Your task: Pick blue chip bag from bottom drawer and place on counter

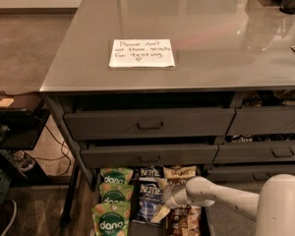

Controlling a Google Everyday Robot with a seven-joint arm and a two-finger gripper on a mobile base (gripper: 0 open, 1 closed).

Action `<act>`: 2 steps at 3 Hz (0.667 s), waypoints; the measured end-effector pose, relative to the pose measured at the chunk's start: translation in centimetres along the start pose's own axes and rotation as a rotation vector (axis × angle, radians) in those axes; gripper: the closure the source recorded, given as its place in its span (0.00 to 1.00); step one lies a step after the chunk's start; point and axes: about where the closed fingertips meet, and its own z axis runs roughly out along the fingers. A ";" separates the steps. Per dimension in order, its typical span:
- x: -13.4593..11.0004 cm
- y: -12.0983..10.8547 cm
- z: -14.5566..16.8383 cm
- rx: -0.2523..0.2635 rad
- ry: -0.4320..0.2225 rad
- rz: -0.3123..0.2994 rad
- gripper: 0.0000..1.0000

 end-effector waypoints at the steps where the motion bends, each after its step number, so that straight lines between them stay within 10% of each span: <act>1: 0.7 -0.4 1.9 0.021 0.013 -0.045 0.00; 2: 1.4 -0.8 3.5 0.023 0.022 -0.105 0.00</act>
Offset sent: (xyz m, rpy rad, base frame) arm 0.0223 0.0197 -0.0497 -0.0603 -0.1479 0.0947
